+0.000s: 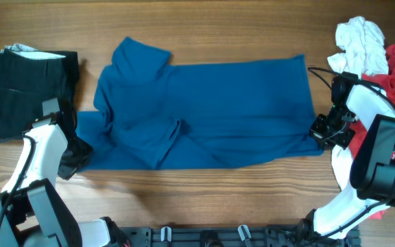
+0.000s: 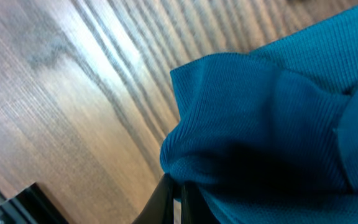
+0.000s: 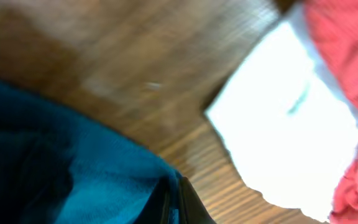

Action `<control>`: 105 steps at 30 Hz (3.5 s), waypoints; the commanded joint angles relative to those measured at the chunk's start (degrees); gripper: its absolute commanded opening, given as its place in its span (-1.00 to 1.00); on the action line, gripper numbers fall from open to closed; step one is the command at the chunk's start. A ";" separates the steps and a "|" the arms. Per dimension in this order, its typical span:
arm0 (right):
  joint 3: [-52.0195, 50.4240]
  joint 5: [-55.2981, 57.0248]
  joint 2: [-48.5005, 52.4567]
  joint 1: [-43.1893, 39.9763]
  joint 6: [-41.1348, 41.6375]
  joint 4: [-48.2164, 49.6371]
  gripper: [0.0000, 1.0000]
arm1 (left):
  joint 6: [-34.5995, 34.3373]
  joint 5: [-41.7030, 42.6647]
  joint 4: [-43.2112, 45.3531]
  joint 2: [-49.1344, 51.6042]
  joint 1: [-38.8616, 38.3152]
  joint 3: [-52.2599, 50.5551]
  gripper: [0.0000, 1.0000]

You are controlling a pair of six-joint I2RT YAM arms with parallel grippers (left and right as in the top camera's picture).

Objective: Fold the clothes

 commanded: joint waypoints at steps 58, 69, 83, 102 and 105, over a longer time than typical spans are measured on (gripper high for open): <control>-9.31 -22.10 -13.42 -0.96 -11.98 15.76 -0.91 | 2.08 17.33 11.87 0.26 -17.29 -0.17 0.50; -8.94 -23.78 -13.42 -1.03 -7.74 32.30 -0.32 | 2.08 17.29 11.98 0.26 -17.29 -0.17 0.49; -11.58 -24.02 -18.91 7.15 -16.13 9.05 -0.29 | 2.08 17.31 12.90 0.26 -17.29 -0.17 0.50; -20.94 -14.58 -18.43 7.13 -0.15 47.84 -0.10 | 2.08 17.29 13.00 0.26 -17.29 -0.17 0.51; -19.98 -13.73 -18.99 7.02 -2.97 45.05 0.00 | 3.43 16.90 14.10 0.11 -17.27 -0.15 0.51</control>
